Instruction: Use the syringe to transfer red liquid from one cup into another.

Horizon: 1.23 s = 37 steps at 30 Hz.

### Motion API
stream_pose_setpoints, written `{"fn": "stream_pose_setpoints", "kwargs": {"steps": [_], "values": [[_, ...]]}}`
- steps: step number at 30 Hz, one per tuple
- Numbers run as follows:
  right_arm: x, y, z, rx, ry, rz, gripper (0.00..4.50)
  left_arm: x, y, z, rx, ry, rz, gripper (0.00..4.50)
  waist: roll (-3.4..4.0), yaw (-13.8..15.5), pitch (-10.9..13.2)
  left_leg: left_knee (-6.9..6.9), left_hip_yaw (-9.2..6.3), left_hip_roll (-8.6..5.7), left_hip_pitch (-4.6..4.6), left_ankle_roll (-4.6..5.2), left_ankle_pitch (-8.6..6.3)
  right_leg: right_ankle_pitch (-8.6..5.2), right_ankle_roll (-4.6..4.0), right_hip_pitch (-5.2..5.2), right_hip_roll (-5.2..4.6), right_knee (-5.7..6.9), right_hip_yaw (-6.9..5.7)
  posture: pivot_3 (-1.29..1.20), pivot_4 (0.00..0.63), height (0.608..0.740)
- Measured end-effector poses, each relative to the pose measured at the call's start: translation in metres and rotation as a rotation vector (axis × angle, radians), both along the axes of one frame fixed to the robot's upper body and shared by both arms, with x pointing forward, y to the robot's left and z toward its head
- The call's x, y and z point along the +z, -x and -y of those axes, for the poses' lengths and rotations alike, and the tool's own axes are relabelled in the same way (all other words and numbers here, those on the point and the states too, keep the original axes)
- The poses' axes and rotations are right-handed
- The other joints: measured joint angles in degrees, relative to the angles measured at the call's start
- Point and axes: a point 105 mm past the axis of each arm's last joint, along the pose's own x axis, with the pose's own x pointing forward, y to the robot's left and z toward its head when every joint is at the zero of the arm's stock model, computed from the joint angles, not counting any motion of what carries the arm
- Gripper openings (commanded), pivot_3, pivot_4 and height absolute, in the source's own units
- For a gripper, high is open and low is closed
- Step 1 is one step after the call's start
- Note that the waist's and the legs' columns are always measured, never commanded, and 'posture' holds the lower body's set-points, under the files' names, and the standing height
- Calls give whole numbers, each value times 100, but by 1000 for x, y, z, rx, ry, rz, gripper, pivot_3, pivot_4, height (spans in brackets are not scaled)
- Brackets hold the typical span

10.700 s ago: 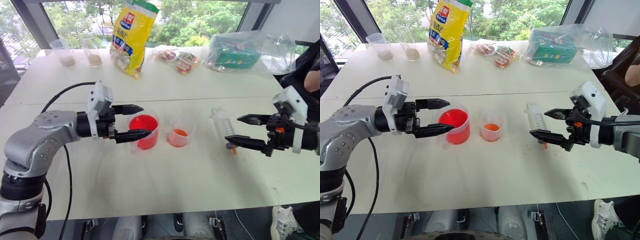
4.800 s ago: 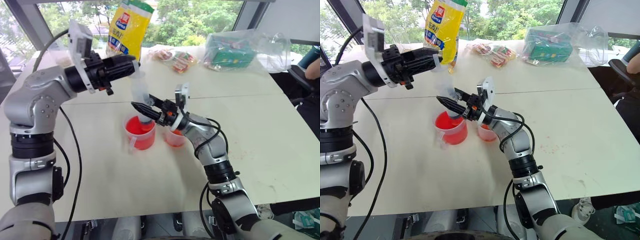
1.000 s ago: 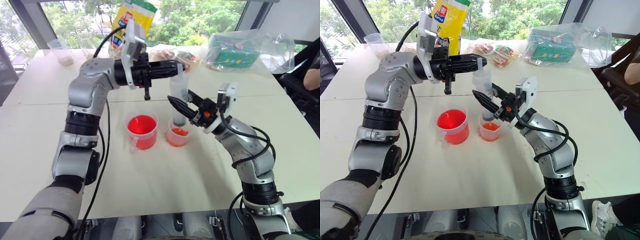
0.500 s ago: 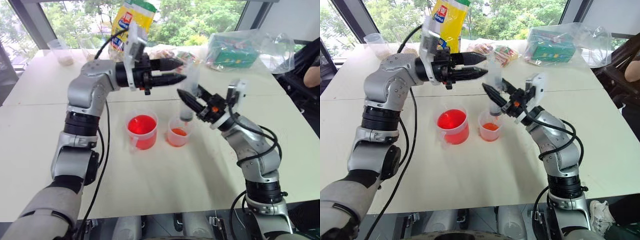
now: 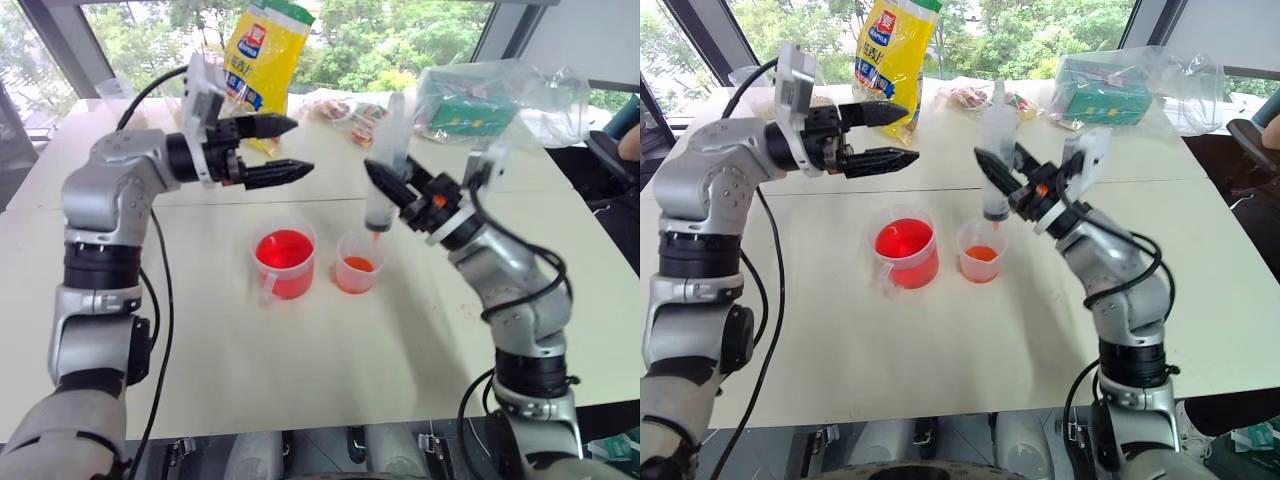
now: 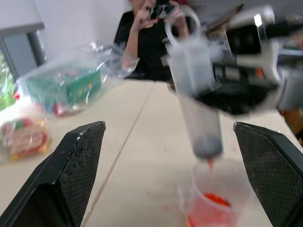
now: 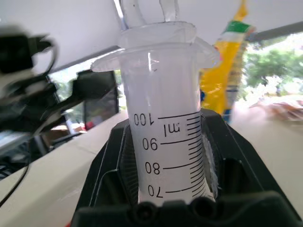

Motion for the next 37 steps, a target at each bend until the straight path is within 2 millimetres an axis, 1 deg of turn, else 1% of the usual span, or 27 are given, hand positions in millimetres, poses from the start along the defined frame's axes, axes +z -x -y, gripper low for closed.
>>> {"fn": "stream_pose_setpoints", "kwargs": {"steps": [1, 4, 5, 6, 7, 8, 11, 13, 18, 20, 21, 23, 24, 25, 28, 30, 33, 35, 36, 37], "values": [[5, -3, 7, -25, -32, -42, 1383, -2, 2, -1, 7, 0, -11, 4466, 0, -7, 0, 0, 1, 0, 0, 0, 0, 0, 0, 0, -1, 1, 1, 0, 150, 740], [22, -11, 40, -157, -73, -150, 1383, -6, 8, -1, 11, 1, -25, 4466, 1, -16, 1, -1, 1, 1, -1, 0, 0, 0, -1, -2, -3, 1, 1, 0, 150, 740], [22, -13, 52, -203, -38, -206, 1383, -6, 9, -1, 11, 2, -29, 4466, 1, -14, 1, -2, 2, 0, 0, 0, 0, 0, -2, -1, -3, 0, 1, 0, 150, 740], [16, -14, 63, -248, 3, -276, 1383, -7, 10, 0, 16, 0, -29, 4466, -1, -14, -1, -3, 0, 1, 0, 1, 0, -1, -2, 0, -3, -2, 0, 0, 150, 740], [8, -16, 71, -278, 28, -338, 1383, -8, 11, 0, 19, 1, -30, 4466, -2, -20, -1, -3, 1, 1, 0, 2, -1, -1, -3, 0, -2, -3, 0, 0, 150, 740], [0, -16, 75, -290, 48, -388, 1383, -9, 11, -1, 22, 5, -33, 4466, -1, -23, -1, -3, 4, 1, 0, 2, -1, -1, -3, 0, -2, -3, 2, 0, 150, 740], [-41, -18, 93, -353, 135, -597, 1383, -13, 13, 0, 23, 9, -37, 4466, 0, -37, -1, -4, 6, 1, 0, 4, -2, -1, -2, -3, 2, -2, 4, 0, 150, 740], [-56, -17, 98, -371, 169, -660, 1383, -12, 13, 1, 28, 11, -34, 4466, 0, -42, -1, -4, 6, 1, 0, 4, -2, 0, -2, -3, 4, -2, 5, 0, 150, 740], [-109, -13, 104, -389, 257, -854, 1383, -17, 20, 3, 18, 12, -40, 4466, 0, -37, -1, -4, 7, 1, -1, 5, -3, 0, -1, -4, 5, -4, 6, 0, 150, 740], [-120, -11, 103, -377, 275, -887, 2431, -19, 23, 4, 13, 11, -55, 4500, 0, -36, -1, -3, 7, 1, -2, 5, -3, 0, 0, -4, 5, -4, 6, 0, 150, 740], [-120, -12, 102, -373, 277, -886, 2848, -21, 25, 5, 6, 9, -56, 4500, 0, -36, -1, -3, 7, 1, -2, 5, -3, 0, 0, -4, 5, -4, 6, 0, 150, 740], [-121, -13, 102, -365, 274, -881, 3817, -24, 29, 7, -5, 1, -68, 4500, 0, -36, -1, -3, 6, 1, -1, 5, -3, 0, 0, -4, 5, -4, 6, 0, 150, 740], [-121, -13, 102, -361, 274, -878, 4401, -25, 31, 7, -11, -2, -71, 4500, 0, -36, -1, -3, 6, 1, -1, 5, -3, 0, 0, -4, 6, -4, 6, 0, 150, 740], [-120, -13, 101, -357, 273, -875, 4461, -26, 33, 7, -12, -4, -71, 4500, 0, -36, -1, -3, 6, 1, -1, 5, -3, 0, 0, -4, 6, -4, 6, 0, 150, 740], [-119, -12, 99, -327, 274, -876, 4461, -27, 35, 7, -12, -15, -83, 4500, 0, -35, -1, -3, 6, 0, -1, 5, -3, 0, 0, -4, 6, -4, 6, 0, 150, 740], [-111, -8, 99, -308, 304, -854, 4461, -28, 38, 6, -16, -26, -91, 4500, 1, -36, 0, -4, 6, 0, -2, 5, -3, -1, 0, -5, 6, -4, 6, 0, 150, 740], [-85, 2, 98, -255, 370, -763, 4461, -32, 41, 0, -5, -47, -106, 4500, 2, -32, 0, -4, 4, 1, -3, 6, -4, -1, 1, -6, 6, -6, 5, 0, 150, 740], [-65, 12, 90, -181, 408, -678, 4461, -37, 45, -3, -2, -64, -120, 4500, 1, -30, 1, -5, 3, 1, -3, 6, -4, -2, 1, -5, 7, -10, 4, 0, 150, 740], [-54, 19, 84, -127, 421, -630, 4461, -39, 46, -5, 3, -76, -129, 4500, 0, -29, 1, -5, 2, 2, -3, 7, -4, -2, 1, -4, 8, -10, 4, 0, 150, 740], [-44, 31, 78, -56, 452, -582, 4461, -42, 48, -7, 5, -86, -137, 4500, 1, -27, 1, -6, 2, 2, -3, 7, -4, -2, 1, -4, 8, -12, 4, 0, 150, 740]]}}
